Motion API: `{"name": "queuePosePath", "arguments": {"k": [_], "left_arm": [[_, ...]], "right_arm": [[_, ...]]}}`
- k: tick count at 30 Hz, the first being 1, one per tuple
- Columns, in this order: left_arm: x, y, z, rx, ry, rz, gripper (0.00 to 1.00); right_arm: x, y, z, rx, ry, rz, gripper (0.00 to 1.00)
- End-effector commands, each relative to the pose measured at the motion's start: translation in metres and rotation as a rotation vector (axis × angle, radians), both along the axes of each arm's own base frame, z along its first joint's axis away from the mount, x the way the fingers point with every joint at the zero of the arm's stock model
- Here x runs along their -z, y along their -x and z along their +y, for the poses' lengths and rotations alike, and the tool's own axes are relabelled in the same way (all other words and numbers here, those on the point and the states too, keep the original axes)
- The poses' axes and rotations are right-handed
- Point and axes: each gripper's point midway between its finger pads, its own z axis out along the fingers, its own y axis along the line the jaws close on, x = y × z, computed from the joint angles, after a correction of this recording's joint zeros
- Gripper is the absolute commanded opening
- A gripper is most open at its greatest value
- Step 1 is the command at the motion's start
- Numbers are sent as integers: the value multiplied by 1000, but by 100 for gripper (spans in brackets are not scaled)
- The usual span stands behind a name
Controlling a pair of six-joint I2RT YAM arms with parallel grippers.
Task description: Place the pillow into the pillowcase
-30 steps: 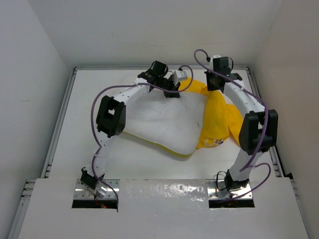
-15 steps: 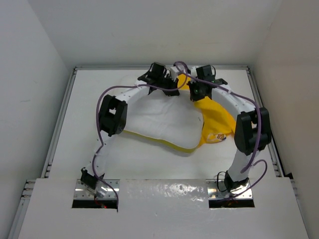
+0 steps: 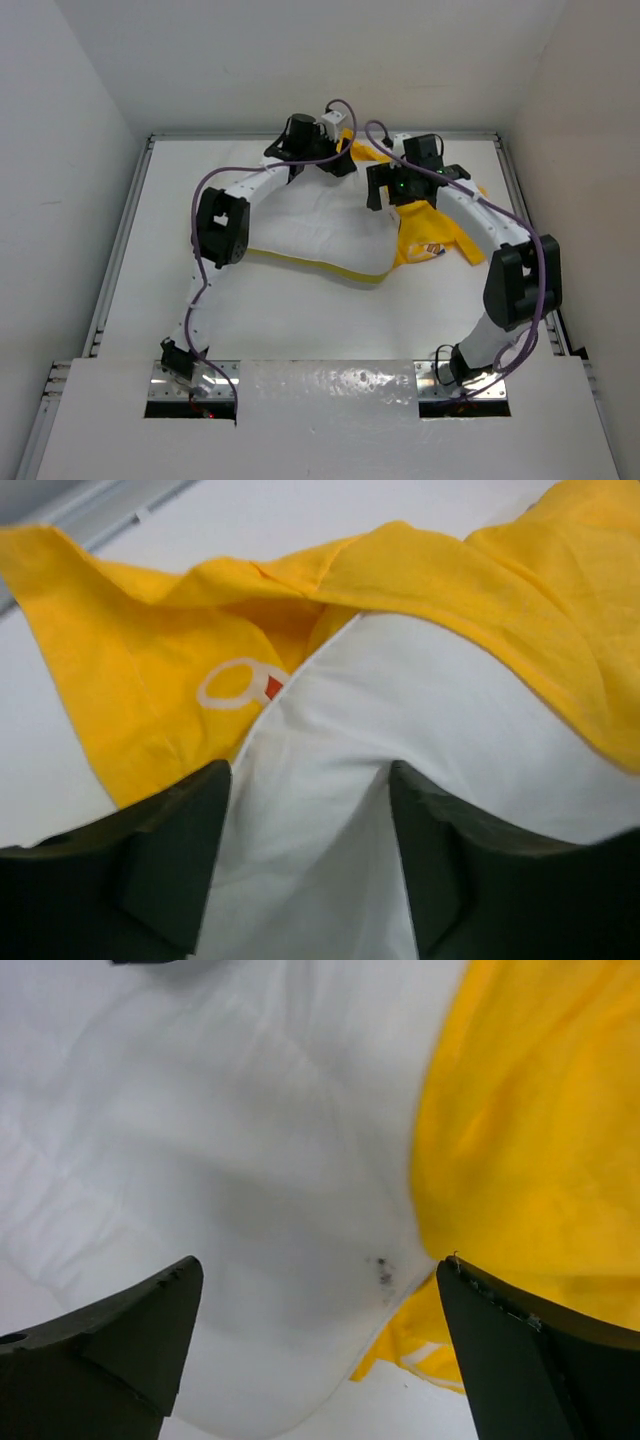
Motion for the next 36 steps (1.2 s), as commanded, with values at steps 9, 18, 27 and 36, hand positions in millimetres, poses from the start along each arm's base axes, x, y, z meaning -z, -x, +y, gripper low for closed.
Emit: {"name": "queuePosePath", "arguments": {"k": [9,18,27,36], "left_arm": [[-182,-16,39,215,-59,-580,66],[-49,190,66,1075,-520,-382,56],[-18,278,35,1249,-567,-247,100],[41,246,1,847,-780,-360,100]], "right_arm": [[-21,31,-73,457,-58,-77,8],[43,48,-83,692,-93,58,59],[83,46,-88,821,-147,121,65],[136,65,-87,885,-206,168,71]]}}
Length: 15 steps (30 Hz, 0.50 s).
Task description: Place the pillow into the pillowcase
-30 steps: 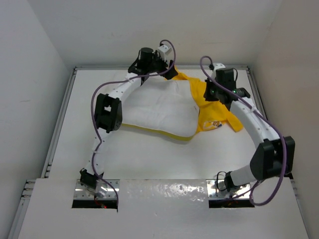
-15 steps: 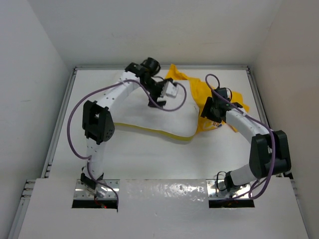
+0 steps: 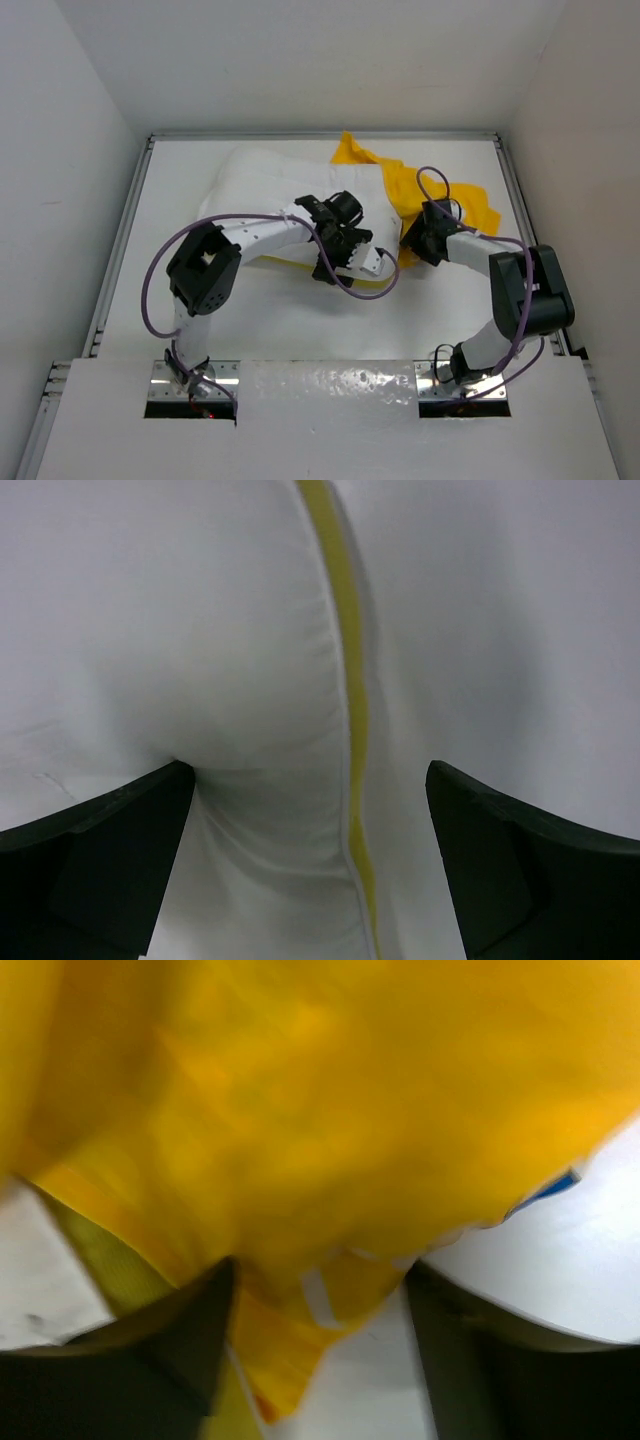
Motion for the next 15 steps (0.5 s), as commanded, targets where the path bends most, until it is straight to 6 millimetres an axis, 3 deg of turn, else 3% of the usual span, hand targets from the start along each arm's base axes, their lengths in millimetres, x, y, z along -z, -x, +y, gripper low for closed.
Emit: {"name": "queuePosePath", "arguments": {"k": [1,3,5,6,8,9,11,12,13,15], "left_arm": [[3,-59,-21,-229,68,-229,100],[15,-78,-18,-281,58,-268,100],[24,-80,-18,-264,72,-250,94],[33,-78,-18,-250,62,-236,71],[48,-82,-13,-280,46,-206,37],[51,-84,-11,-333,43,-178,4],[47,-105,-8,-427,66,-135,0],[40,-112,-8,-500,85,-94,0],[22,-132,-11,-585,134,-49,0],[-2,-152,-18,-643,184,-41,0]], "right_arm": [[9,-14,8,34,-65,-53,60],[17,-15,10,36,-85,-59,45],[25,-5,13,34,-110,-51,14],[25,-5,13,49,-121,-60,1],[31,8,9,58,-131,-36,0],[24,9,9,49,-134,-52,0],[23,27,8,15,-129,-43,0],[9,25,9,-36,-118,-91,0],[10,38,10,-108,-104,-63,0],[2,47,16,-211,-106,-46,0]]}}
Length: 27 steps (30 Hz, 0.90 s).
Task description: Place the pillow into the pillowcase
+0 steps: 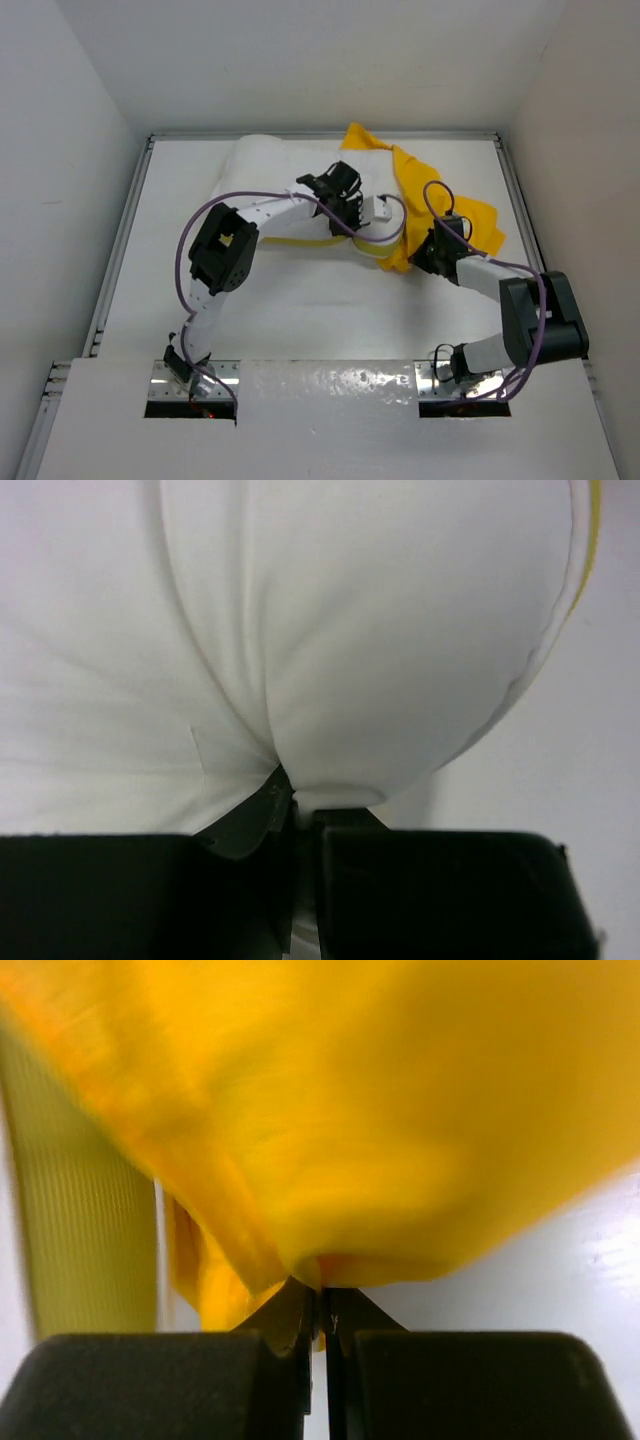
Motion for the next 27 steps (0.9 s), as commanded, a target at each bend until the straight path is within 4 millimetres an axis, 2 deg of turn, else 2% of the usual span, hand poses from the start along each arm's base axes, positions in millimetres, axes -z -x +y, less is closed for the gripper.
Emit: {"name": "queuePosePath", "arguments": {"k": [1,3,5,6,7,9,10,12,15,17,18,19,20,23,24,27], "left_arm": [[-45,-66,2,-233,117,-21,0],[-60,-76,-4,-246,134,-78,0],[-58,-82,-7,-252,125,-136,0],[-49,-78,-8,-244,108,-136,0],[-44,-71,-14,-219,102,-130,0],[-34,-57,-20,-183,102,-96,0],[-32,-49,-26,-159,112,-78,0],[-25,-36,-31,-114,126,-48,0],[-20,-24,-33,-49,112,-37,0],[-20,-18,-30,-17,95,-25,0],[-22,-18,-29,-3,90,-29,0],[-23,-15,-25,6,70,-25,0],[-25,-16,-24,21,63,-39,0],[-28,-17,-21,29,55,-49,0],[-31,-17,-22,29,59,-52,0],[-32,-16,-25,28,77,-41,0]], "right_arm": [[-5,37,13,-250,16,76,0],[-13,54,25,-424,-4,130,0],[-16,68,22,-494,22,179,0],[-18,70,19,-506,46,183,0],[-21,71,15,-522,72,180,8],[-27,75,5,-566,139,204,40],[-32,73,0,-573,171,205,59],[-50,65,-4,-582,213,168,66],[-80,45,-6,-539,246,68,66],[-100,26,-5,-481,250,-17,54],[-104,20,-4,-465,243,-46,48],[-107,10,2,-459,223,-102,36],[-105,6,6,-443,190,-112,33],[-99,-5,23,-447,156,-133,31],[-87,-6,30,-466,172,-104,31],[-71,-17,36,-469,177,-86,35]]}}
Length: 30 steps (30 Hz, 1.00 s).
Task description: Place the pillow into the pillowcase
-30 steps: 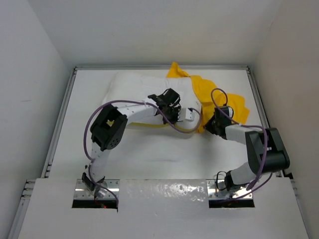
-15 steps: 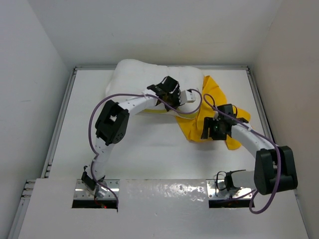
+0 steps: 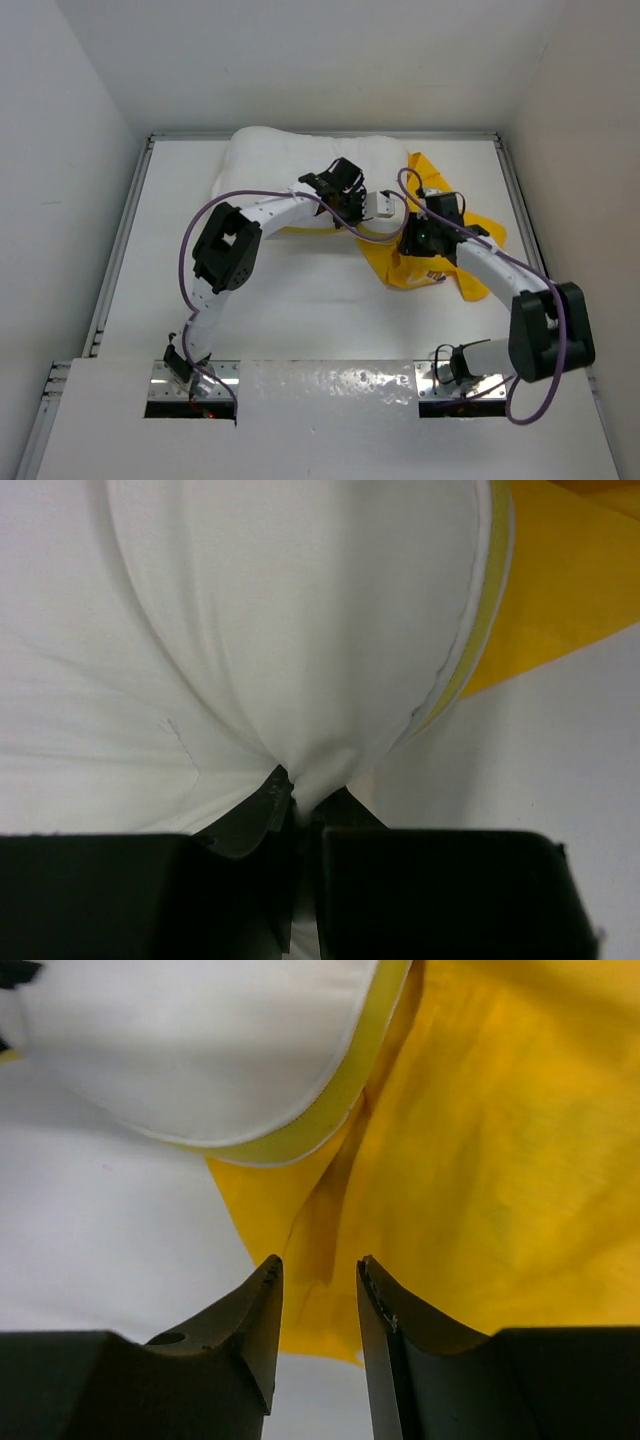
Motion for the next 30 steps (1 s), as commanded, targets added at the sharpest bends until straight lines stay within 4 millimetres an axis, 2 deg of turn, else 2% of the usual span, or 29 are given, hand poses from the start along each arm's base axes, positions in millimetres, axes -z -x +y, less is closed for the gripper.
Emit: {"name": "queuePosePath", "arguments": {"k": [1,4,6,10,11,15,18,20,21,22,23,26,30], "left_arm": [[-19,22,-5,44,23,48,0],[-20,22,-3,42,20,53,0],[-21,22,-2,38,20,55,0],[-27,21,-1,39,27,51,0],[-27,20,0,36,28,56,0],[-33,24,0,55,33,66,0],[-45,29,1,88,31,69,0],[-67,26,-3,112,49,42,0],[-74,34,-1,131,42,62,0],[-92,32,-4,160,56,26,0],[-99,41,-2,180,47,38,0],[-120,52,-3,205,53,28,0],[-140,70,-10,239,70,26,0]], "right_arm": [[4,-23,14,11,-31,-42,36],[25,-22,11,35,-4,21,38],[41,-18,-3,100,57,55,41],[57,-8,-17,167,108,93,38],[61,-5,-20,180,118,97,35],[65,-7,-26,222,140,99,0],[50,-16,-25,229,136,65,0],[34,-24,-24,232,118,21,0],[24,-28,-23,238,112,0,0],[17,-31,-25,250,114,-20,0],[2,-35,-24,258,101,-58,0],[-23,-39,-25,284,72,-133,0],[-37,-37,-18,285,15,-157,0]]}}
